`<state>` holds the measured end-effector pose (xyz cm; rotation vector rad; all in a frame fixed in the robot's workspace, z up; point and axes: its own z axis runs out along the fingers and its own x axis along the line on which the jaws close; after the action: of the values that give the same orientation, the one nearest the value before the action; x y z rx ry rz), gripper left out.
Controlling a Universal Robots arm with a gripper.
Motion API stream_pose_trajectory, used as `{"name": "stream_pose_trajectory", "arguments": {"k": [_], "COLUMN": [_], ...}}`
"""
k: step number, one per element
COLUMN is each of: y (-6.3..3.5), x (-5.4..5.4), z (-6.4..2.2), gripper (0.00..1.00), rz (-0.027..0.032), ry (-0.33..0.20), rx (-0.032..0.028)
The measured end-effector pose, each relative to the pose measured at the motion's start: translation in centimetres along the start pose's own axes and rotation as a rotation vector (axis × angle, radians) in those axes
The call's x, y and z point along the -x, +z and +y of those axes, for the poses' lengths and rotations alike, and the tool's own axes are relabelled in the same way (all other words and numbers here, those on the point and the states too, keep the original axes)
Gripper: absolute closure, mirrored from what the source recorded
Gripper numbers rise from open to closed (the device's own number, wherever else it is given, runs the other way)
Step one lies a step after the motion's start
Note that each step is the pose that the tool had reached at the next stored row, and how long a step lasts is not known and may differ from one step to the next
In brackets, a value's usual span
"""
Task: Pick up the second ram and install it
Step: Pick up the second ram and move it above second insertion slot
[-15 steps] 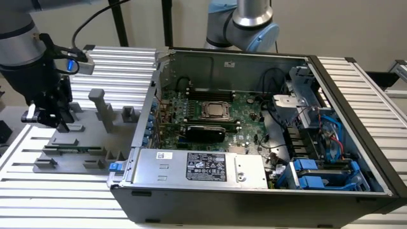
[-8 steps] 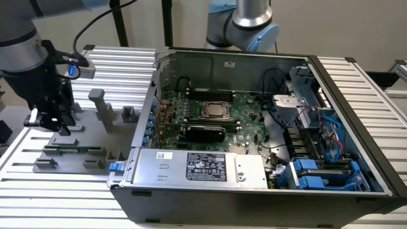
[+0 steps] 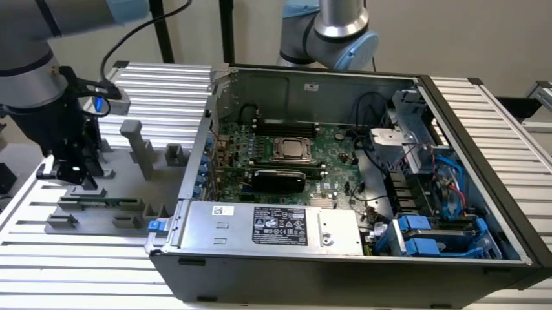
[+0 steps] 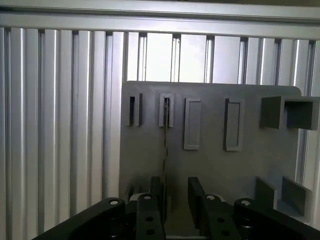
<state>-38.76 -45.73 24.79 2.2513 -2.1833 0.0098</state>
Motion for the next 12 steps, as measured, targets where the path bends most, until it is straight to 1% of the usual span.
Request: {"name": "stream_pose_trajectory", "arguments": {"k": [7, 12], "y": [1.28, 2.17], "x": [-0.3, -0.4], "z": [0.27, 0.31], "gripper": [0.00, 0.00], "rz": [-0.0006, -0.0047], "ry": [0.000, 0.000], "rx": [-0.0054, -0.0109]}}
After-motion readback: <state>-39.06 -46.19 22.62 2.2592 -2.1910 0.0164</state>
